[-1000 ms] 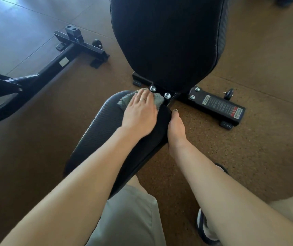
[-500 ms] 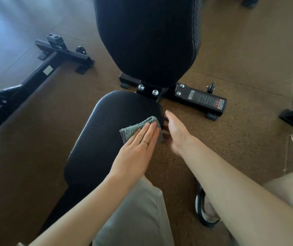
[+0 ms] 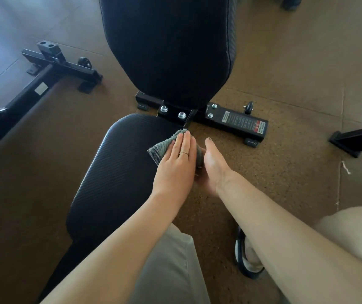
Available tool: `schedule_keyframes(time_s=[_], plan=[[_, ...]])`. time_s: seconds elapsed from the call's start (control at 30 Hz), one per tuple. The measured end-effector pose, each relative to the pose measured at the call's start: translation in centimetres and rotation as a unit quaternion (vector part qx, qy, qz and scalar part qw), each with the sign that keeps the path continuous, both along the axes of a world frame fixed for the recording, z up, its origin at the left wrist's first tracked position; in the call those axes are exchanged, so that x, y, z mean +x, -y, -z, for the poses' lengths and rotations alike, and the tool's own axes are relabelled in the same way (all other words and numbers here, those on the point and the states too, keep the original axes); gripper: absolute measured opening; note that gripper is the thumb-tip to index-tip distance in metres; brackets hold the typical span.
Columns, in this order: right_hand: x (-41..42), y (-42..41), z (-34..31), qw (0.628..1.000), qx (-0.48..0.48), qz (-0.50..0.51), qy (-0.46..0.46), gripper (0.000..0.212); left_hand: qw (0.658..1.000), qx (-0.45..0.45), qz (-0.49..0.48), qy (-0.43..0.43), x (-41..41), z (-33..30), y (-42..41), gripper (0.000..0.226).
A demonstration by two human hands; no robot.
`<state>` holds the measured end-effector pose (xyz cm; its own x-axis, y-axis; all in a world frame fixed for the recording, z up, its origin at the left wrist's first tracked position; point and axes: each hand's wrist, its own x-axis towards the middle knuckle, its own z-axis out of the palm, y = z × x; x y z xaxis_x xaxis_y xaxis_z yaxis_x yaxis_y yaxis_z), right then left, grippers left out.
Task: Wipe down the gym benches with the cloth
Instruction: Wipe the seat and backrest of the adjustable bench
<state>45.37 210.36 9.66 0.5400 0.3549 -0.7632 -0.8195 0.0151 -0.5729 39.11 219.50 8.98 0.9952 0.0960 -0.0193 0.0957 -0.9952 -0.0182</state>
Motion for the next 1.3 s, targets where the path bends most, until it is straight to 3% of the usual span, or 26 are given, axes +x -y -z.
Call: schedule_keyframes(time_s=[0.13,0.23,0.3,0.33,0.37,0.43,0.47,0.53,0.63,0.7,0.77,0.83,0.97,1.03,1.13,1.23,1.3], plan=[[0.4,1.1,-1.1,0.998,-0.037,0.03,0.033,0.055,1.0,0.002,0.014,-0.006,1.9,-0.3,0.0,0.077],[1.9,1.6,-2.8,0.99,-0.081,0.022,0.11,0.063,0.999,-0.042,-0.012,0.007,4.3,-1.7,0.4,0.055],[3.4,2.2,-4.5,0.982,-0.105,0.036,0.153,0.062,0.983,-0.15,-0.081,0.072,5.6,-3.8,0.3,0.025],[4.1,2.6,-5.5,0.977,-0.111,0.043,0.179,0.059,0.951,-0.259,-0.137,0.103,6.2,-4.7,-0.1,0.017],[4.6,3.2,-6.4,0.971,-0.115,0.043,0.206,0.057,0.89,-0.392,-0.196,0.123,7.0,-5.4,-0.4,0.019],[5.3,4.2,-7.8,0.958,-0.114,0.036,0.262,0.057,0.693,-0.642,-0.297,0.14,8.1,-6.8,-1.2,0.027],[5.5,4.7,-8.3,0.952,-0.113,0.038,0.283,0.057,0.593,-0.725,-0.322,0.143,8.5,-7.6,-1.5,0.027],[5.9,5.5,-9.2,0.942,-0.119,0.04,0.311,0.057,0.447,-0.812,-0.347,0.144,9.0,-8.8,-1.9,0.028],[6.2,5.9,-11.2,0.919,-0.142,0.013,0.368,0.064,0.308,-0.872,-0.333,0.185,9.0,-10.9,-2.2,0.035],[6.5,5.7,-12.8,0.909,-0.133,-0.002,0.395,0.062,0.266,-0.884,-0.32,0.211,9.1,-12.8,-2.1,0.038],[7.0,5.0,-14.8,0.892,-0.108,-0.015,0.44,0.06,0.267,-0.875,-0.324,0.239,9.3,-14.8,-2.1,0.036],[8.0,3.8,-16.8,0.879,-0.077,-0.024,0.469,0.058,0.294,-0.862,-0.316,0.266,9.9,-16.9,-2.0,0.033],[10.4,-0.1,-19.5,0.891,-0.007,-0.019,0.453,0.066,0.419,-0.786,-0.314,0.329,12.4,-20.7,-1.5,0.023],[11.2,-1.0,-19.1,0.88,0.019,-0.021,0.474,0.071,0.469,-0.746,-0.318,0.349,14.2,-22.4,-0.5,0.017],[12.2,-1.9,-17.9,0.877,0.029,-0.026,0.48,0.07,0.536,-0.664,-0.36,0.378,16.7,-22.7,1.1,0.028],[13.0,-1.8,-17.4,0.885,0.058,-0.044,0.461,0.094,0.553,-0.623,-0.37,0.411,18.2,-21.5,2.1,0.035],[13.3,-1.6,-17.4,0.888,0.071,-0.047,0.452,0.091,0.552,-0.609,-0.38,0.424,18.6,-21.0,2.1,0.036]])
